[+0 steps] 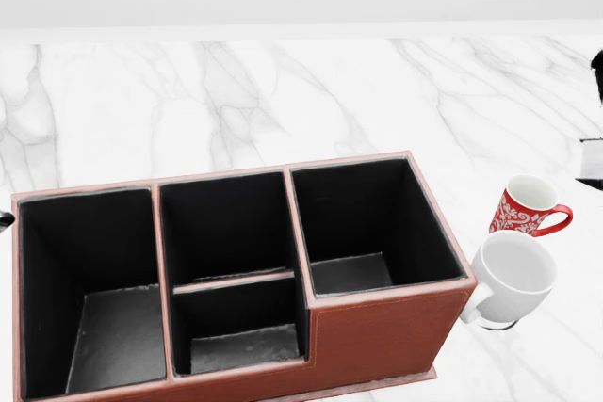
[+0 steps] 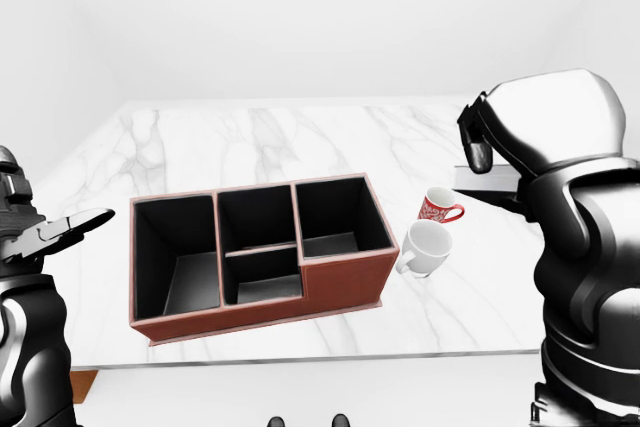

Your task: Pick up the book and place it in the right compartment of the caddy.

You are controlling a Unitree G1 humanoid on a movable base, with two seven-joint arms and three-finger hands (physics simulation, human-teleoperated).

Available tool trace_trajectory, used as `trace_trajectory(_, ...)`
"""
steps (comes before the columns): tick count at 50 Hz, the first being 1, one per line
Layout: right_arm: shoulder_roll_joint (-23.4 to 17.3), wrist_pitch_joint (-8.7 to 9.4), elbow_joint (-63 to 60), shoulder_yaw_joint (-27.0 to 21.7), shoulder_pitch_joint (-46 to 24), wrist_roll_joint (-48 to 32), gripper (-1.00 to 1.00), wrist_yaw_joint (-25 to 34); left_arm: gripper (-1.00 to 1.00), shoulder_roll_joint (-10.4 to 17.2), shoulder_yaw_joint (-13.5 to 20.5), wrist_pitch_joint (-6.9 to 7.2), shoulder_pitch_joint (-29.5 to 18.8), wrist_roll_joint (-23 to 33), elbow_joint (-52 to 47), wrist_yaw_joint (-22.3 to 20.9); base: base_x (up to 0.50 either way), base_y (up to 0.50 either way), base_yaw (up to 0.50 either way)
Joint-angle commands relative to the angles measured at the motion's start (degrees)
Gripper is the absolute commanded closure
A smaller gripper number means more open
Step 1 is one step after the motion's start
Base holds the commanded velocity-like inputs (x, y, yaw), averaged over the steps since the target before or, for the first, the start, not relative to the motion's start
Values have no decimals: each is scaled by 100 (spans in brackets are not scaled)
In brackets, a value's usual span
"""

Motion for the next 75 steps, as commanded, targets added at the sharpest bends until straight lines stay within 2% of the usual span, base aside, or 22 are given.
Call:
trace_trajectory(1,-510,0,401,1038,-1206,-42,100,0,-100,0,6,0,2,-17,-12,2,0,0,0)
trace_trajectory(3,-654,0,514,1275,-1596,68,100,0,-100,-7,-7,0,8,-4,2,-6,0,0,0)
trace_trajectory(9,-635,0,910,1684,-2338,38,100,0,-100,-7,-5,0,6,-18,19,-9,0,0,0)
trace_trajectory(20,-251,0,1582,2053,-3225,-223,100,0,-100,-22,-10,0,29,-23,-64,3,0,0,0)
trace_trajectory(23,168,0,1682,1997,-3274,-539,100,0,-100,-23,-3,0,26,-27,-66,4,0,0,0)
trace_trajectory(26,377,0,1868,2010,-3456,-652,100,0,-100,-23,-3,0,27,-27,-68,3,0,0,0)
trace_trajectory(31,1160,0,2143,1824,-3643,-1167,100,0,-100,-32,-14,0,28,-18,-32,-11,0,0,0)
trace_trajectory(34,1360,0,2224,1709,-3680,-1323,100,0,-100,-30,-15,0,28,-16,-25,-13,0,0,0)
trace_trajectory(36,1688,0,2387,1649,-3824,-1520,100,0,-100,-27,0,0,28,-30,-8,-20,0,0,0)
trace_trajectory(38,1975,0,2328,1528,-3713,-1724,100,0,-100,-24,1,0,21,-38,14,-21,0,0,0)
trace_trajectory(45,2456,0,2461,1425,-3691,-1955,100,0,-100,-25,-12,0,30,-33,27,-24,0,0,0)
trace_trajectory(75,3250,0,3455,1761,-3633,-1779,100,0,-100,-14,-8,0,17,-73,64,-15,0,0,0)
